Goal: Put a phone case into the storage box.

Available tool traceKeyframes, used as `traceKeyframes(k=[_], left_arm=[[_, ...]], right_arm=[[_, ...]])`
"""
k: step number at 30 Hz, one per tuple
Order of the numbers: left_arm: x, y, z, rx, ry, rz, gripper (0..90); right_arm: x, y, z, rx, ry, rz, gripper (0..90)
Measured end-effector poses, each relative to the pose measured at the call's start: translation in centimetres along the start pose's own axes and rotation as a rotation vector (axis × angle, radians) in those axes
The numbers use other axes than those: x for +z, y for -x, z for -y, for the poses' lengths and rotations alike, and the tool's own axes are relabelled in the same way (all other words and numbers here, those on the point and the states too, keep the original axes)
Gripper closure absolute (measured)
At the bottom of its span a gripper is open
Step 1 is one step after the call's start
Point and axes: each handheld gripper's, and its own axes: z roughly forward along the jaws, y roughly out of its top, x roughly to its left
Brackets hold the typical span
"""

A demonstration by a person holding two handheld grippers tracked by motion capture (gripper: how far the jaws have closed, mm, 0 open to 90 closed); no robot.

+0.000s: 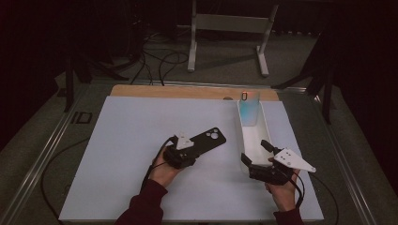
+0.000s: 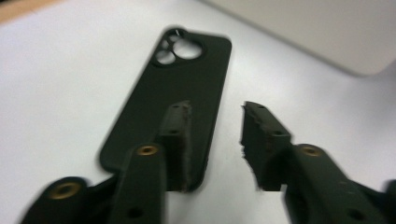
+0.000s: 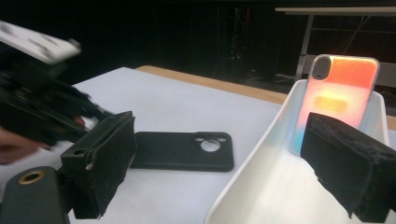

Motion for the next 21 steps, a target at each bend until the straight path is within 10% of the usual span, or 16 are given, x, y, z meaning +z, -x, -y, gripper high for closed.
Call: traceKeyframes(k=[6, 13, 21], left_arm=[[-5.5, -1.5, 1.8, 0.007, 0.072, -0.021, 45.5], [-11.0, -3.5, 5.8, -0.058, 0.17, -0.179, 10.9], [-13.9, -5.1, 7.7, -0.08, 0.214, -0.173, 0.0]], right_arm=[[0.0, 0.1, 0.1, -0.005, -0.009, 0.008, 10.1], [0.1, 0.1, 0.2, -0.015, -0.016, 0.014, 10.1], [0.0, 0.0, 0.2, -0.03, -0.015, 0.011, 10.2]])
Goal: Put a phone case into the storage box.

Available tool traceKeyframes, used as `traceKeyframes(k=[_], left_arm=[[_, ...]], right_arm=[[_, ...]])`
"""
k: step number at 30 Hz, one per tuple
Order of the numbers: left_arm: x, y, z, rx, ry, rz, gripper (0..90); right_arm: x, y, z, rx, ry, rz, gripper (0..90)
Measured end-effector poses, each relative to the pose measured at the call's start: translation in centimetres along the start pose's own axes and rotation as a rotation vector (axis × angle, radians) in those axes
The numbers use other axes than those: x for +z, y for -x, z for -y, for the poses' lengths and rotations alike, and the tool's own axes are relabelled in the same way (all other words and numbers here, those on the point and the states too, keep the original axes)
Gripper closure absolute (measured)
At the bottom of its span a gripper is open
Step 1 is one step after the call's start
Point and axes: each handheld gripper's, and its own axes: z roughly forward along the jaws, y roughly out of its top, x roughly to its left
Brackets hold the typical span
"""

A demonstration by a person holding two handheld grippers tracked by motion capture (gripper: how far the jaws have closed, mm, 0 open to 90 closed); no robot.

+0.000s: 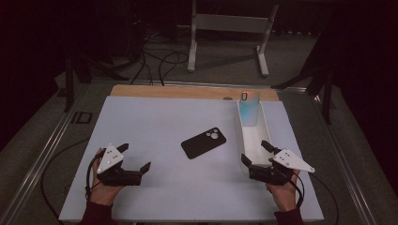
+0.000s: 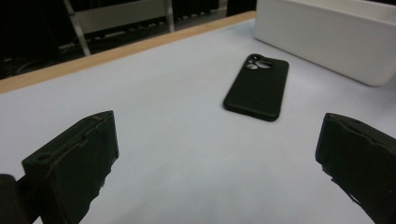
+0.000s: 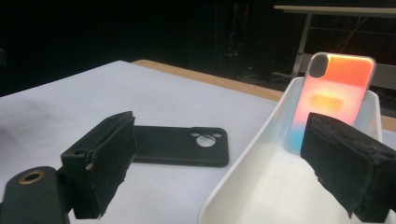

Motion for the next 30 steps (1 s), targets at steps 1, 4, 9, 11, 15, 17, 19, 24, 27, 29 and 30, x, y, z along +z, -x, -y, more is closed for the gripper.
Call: traceKeyframes(k=[1, 4, 9, 11, 15, 17, 19, 24, 27, 29, 30], left_arm=[[0.0, 0.0, 0.0, 0.0, 0.0, 0.0, 0.0], [-0.7, -0.8, 0.2, -0.013, 0.014, -0.02, 0.0], [-0.6, -0.8, 0.0, -0.009, 0.001, -0.022, 0.0], [-0.4, -0.6, -0.4, 0.004, -0.013, -0.018, 0.0], [-0.2, -0.5, -1.1, 0.014, -0.016, -0.013, 0.0], [0.4, -0.4, -2.1, 0.025, -0.022, 0.011, 0.0], [0.9, -0.2, -2.7, 0.039, -0.031, 0.024, 0.0], [3.2, 0.4, -4.7, 0.079, -0.057, 0.053, 0.0], [4.9, 0.9, -5.6, 0.099, -0.075, 0.073, 0.0], [5.9, 1.1, -5.9, 0.109, -0.087, 0.084, 0.0], [6.6, 1.4, -6.2, 0.117, -0.1, 0.094, 0.0]], right_arm=[[0.0, 0.0, 0.0, 0.002, 0.0, 0.001, 10.2], [-0.1, 0.1, 0.0, 0.0, 0.003, 0.0, 10.1], [-0.1, 0.2, 0.1, -0.001, 0.001, 0.004, 10.1], [-0.1, 0.2, 0.1, -0.004, 0.0, 0.004, 10.1], [-0.2, 0.1, 0.0, -0.006, 0.003, 0.004, 10.1], [-0.2, 0.2, -0.1, -0.006, -0.003, 0.005, 10.1], [-0.1, 0.2, -0.1, 0.0, -0.002, 0.002, 10.1], [-0.1, 0.1, -0.2, -0.003, 0.0, 0.001, 10.1], [-0.2, 0.1, -0.2, 0.0, 0.002, 0.001, 10.1], [-0.2, 0.2, -0.2, 0.0, 0.002, 0.001, 10.1], [-0.2, 0.2, -0.2, 0.0, 0.004, 0.002, 10.1]])
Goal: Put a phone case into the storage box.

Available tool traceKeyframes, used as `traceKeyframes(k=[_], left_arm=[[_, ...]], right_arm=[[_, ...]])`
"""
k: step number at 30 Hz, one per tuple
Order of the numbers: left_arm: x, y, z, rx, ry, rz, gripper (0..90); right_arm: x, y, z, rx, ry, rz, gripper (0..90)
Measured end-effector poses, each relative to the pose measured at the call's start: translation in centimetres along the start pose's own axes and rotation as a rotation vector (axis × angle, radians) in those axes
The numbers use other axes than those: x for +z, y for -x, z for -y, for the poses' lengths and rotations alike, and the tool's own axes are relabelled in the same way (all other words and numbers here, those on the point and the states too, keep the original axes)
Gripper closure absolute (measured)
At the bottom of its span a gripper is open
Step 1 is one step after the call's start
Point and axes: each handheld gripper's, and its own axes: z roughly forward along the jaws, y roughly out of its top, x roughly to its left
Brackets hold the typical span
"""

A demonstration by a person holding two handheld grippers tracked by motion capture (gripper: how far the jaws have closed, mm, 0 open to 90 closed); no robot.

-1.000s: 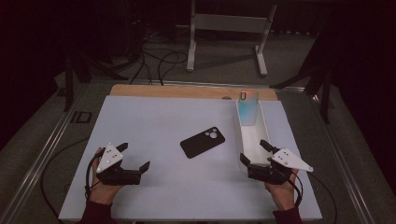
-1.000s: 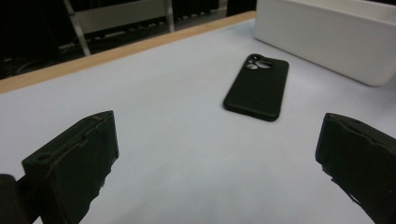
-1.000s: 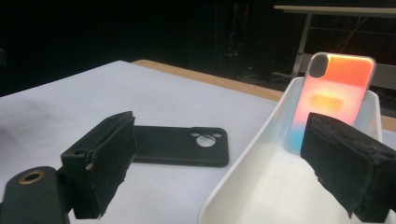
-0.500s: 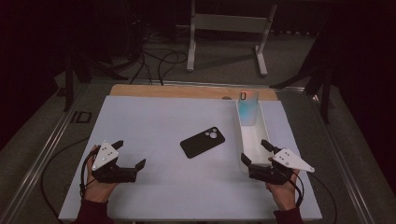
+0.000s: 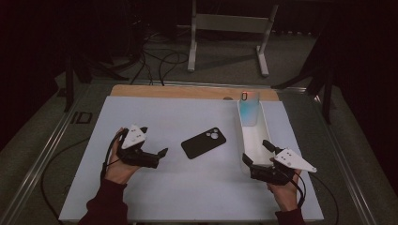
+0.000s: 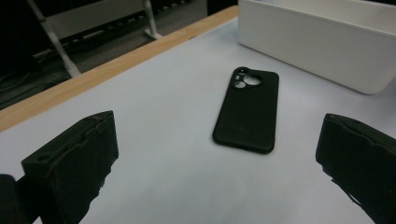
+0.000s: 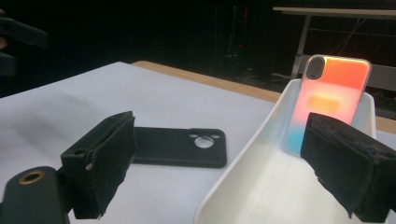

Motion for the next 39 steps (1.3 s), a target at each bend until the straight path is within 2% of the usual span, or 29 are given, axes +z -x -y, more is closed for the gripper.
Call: traceKeyframes(k=[5, 13, 17, 20, 26, 31, 35, 39], left_arm=[[2.8, 0.4, -1.1, 0.026, -0.023, 0.051, 0.0], [6.2, 0.8, -1.7, 0.033, -0.066, 0.093, 0.0], [7.4, 0.8, -1.6, 0.033, -0.059, 0.104, 0.0], [8.3, 0.8, -1.6, 0.029, -0.071, 0.108, 0.0], [9.7, 0.9, -1.6, 0.041, -0.12, 0.113, 0.0], [11.0, 0.7, -1.2, 0.029, -0.16, 0.111, 0.0], [11.8, 0.7, -0.8, 0.023, -0.171, 0.105, 0.0], [12.7, 0.8, -0.6, 0.022, -0.197, 0.132, 0.0]], right_arm=[[-0.1, 0.0, -0.1, 0.003, 0.003, -0.002, 10.1], [0.0, -0.1, -0.1, 0.003, 0.007, -0.007, 10.1], [0.0, -0.1, -0.2, 0.001, 0.004, -0.007, 10.1], [0.1, -0.1, -0.1, 0.004, 0.003, -0.007, 10.1], [0.1, -0.2, -0.2, 0.001, 0.004, -0.014, 10.2], [0.1, -0.2, -0.2, 0.004, 0.002, -0.014, 10.2], [0.1, -0.2, -0.2, 0.004, 0.003, -0.016, 10.2], [0.2, -0.2, -0.2, 0.004, 0.001, -0.017, 10.2]])
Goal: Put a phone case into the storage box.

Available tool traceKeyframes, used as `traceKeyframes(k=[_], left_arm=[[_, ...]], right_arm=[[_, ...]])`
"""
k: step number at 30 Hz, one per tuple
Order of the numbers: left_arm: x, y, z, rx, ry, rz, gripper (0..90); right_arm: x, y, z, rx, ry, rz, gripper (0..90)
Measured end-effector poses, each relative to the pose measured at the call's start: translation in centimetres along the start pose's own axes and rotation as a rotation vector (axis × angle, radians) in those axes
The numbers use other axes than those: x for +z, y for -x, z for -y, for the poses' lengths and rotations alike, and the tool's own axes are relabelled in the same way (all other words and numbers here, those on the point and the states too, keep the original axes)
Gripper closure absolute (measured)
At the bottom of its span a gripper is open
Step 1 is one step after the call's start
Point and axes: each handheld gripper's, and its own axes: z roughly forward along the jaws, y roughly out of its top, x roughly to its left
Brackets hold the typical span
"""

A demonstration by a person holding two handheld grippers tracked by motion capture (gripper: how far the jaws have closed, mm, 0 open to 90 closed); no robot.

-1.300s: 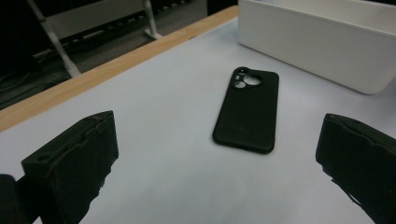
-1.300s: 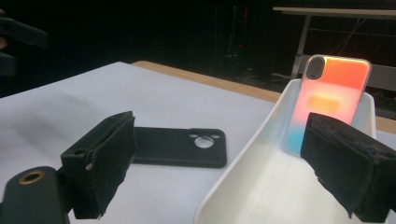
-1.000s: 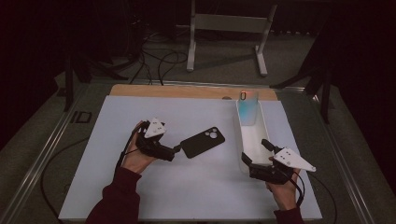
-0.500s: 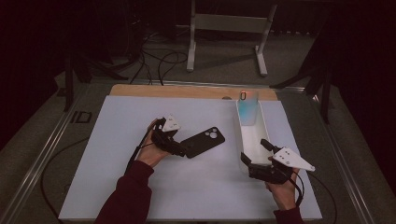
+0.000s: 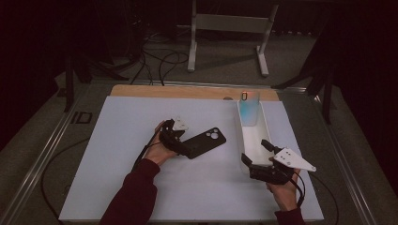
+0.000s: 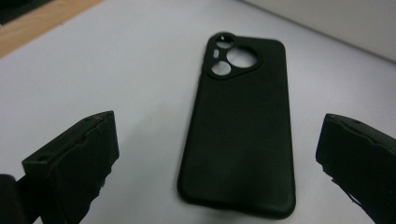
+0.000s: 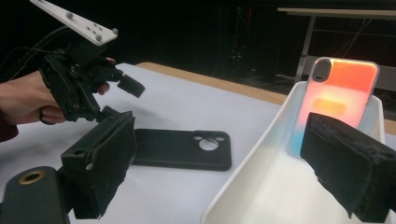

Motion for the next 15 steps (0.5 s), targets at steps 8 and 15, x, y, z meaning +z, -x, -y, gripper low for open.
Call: traceKeyframes(k=[8, 15], left_arm=[[1.7, 0.3, -0.2, 0.003, -0.052, 0.016, 0.0], [3.3, 0.9, -0.7, 0.028, -0.106, 0.052, 0.0]], right_arm=[[0.0, 0.0, 0.0, 0.001, -0.001, -0.002, 10.2], [0.0, 0.1, 0.0, 0.005, 0.002, -0.003, 10.2]])
